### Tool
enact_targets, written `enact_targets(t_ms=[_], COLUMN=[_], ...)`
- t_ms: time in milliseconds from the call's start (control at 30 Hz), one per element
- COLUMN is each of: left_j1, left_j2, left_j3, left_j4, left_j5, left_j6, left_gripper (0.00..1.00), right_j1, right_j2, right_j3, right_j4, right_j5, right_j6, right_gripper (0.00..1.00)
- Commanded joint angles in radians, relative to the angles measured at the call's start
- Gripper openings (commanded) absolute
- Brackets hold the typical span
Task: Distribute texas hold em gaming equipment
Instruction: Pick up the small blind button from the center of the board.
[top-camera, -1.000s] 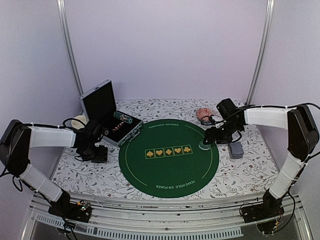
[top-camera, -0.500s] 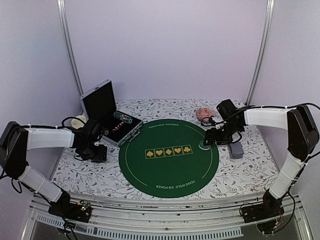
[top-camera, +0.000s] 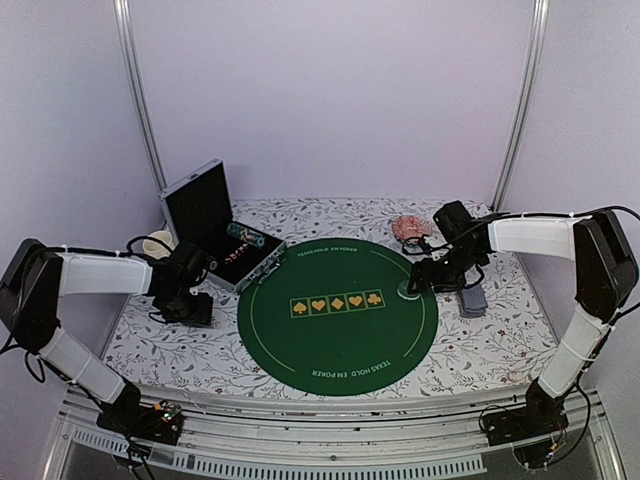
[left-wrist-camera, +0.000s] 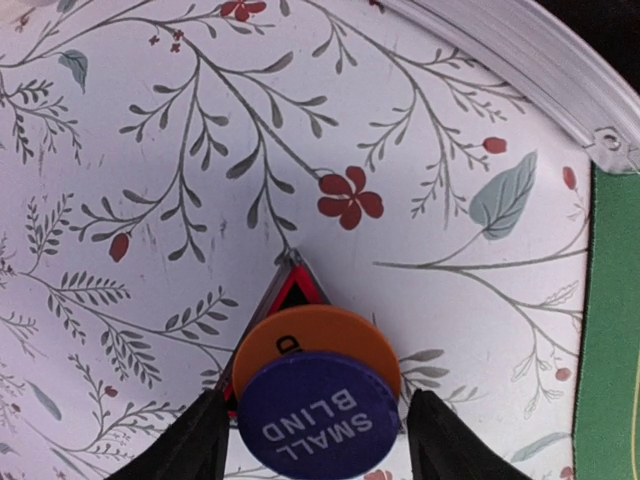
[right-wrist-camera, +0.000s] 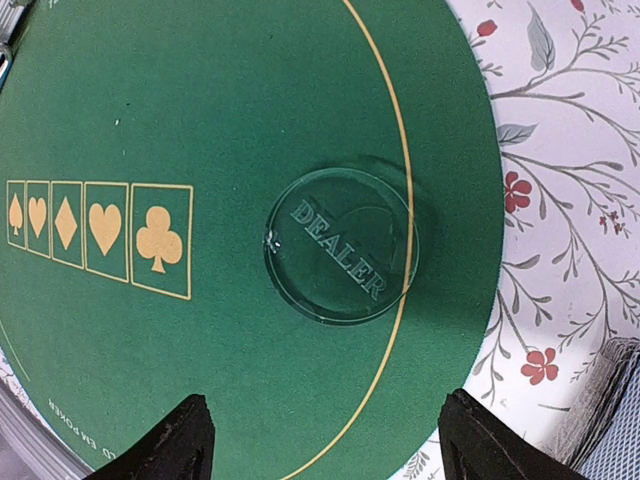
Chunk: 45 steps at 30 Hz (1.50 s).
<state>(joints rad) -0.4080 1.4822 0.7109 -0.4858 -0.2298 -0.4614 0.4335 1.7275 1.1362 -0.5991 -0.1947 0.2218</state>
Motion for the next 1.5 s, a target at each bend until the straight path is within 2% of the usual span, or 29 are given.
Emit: enact_targets(t_ms=[0, 400, 800, 967, 1167, 1333, 1467], left_j1=[-0.011, -0.012, -0.055, -0.171, -0.36, -0.512, -0.601], left_j2=[0.001, -0.044, -0.157, -0.224, -0.256, -0.212, -0.117], left_j3=[0.019, 0.019, 0.073, 0.107, 0.159, 0.168, 0.2], left_j4=[-0.016, -0.037, -0.107, -0.086, -0.009, 0.069, 0.1], left_j5=[-0.007, 0.013, -0.022, -0.065, 0.063, 0.113, 0.126], left_j6=[-0.013, -0.03, -0.046, 0.057, 0.197, 0.269, 0.291], left_gripper=[0.6, 0.49, 0.45, 0.45, 0.4, 0.39, 0.4], right_j1=[-0.001, -0.001, -0.001, -0.001, -0.001, 0.0, -0.001], right_j2=[-0.008, -0.01, -0.034, -0.07, -0.115, -0.146, -0.181], right_j3=[-0.011, -0.013, -0.004, -0.006, 0.003, -0.01, -0.041], right_j4=[0.0, -0.001, -0.007, 0.006, 0.004, -0.008, 0.004], right_j5=[-0.009, -0.009, -0.011, -0.055, -0.08, -0.076, -0.101], right_j6=[-0.009, -0.004, -0.004, -0.003, 0.009, 0.017, 0.022], right_gripper=[0.8, 0.8, 0.8, 0.8, 0.8, 0.8, 0.81])
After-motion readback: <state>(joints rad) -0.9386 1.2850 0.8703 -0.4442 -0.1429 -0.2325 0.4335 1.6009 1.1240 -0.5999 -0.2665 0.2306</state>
